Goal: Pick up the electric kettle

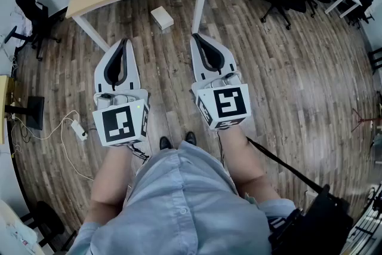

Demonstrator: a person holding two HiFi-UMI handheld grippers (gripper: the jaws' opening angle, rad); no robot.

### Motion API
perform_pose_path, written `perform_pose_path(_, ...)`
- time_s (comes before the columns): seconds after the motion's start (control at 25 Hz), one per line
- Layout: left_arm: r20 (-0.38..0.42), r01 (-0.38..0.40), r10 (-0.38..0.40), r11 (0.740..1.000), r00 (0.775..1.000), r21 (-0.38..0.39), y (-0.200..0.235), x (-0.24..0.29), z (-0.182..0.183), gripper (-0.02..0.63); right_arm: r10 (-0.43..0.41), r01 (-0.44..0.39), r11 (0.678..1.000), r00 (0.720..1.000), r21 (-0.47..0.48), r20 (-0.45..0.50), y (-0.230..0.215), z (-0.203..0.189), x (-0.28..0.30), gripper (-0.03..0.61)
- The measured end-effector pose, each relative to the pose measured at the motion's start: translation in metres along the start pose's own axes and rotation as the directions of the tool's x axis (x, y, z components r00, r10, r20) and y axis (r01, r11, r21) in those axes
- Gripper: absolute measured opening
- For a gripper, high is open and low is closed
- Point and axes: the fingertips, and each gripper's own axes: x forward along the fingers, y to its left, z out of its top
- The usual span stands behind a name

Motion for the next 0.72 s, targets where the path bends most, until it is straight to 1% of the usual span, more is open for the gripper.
perform_pose_path(0.28,-0.005,-0.010,0.010,1.000,1.000,0.006,-0.014,0.012,-0.005,0.000,0.005,-0.005,1.000,1.000,0.001,0.004,-0.019,-0.006,0.001,0.000)
perform_pose_path(0.44,-0.019,-0.019,0.019,1.000,1.000,0.000,-0.024,0.018,-0.009,0.000,0.021,-0.021,0.999,1.000,0.043,-0.008,-0.034,-0.012,0.000,0.002)
perform_pose_path(0.56,-0.013,-0.025,0.025,1.000,1.000,-0.002,-0.031,0.025,-0.009,0.000,0.021,-0.019,0.998,1.000,0.063,-0.020,-0.051,-0.015,0.003,0.002)
perform_pose_path(0.72,-0.028,-0.024,0.024,1.000,0.999,-0.007,-0.025,0.044,-0.018,0.000,0.005,-0.003,0.998,1.000,0.055,-0.030,-0.060,-0.022,0.022,0.002)
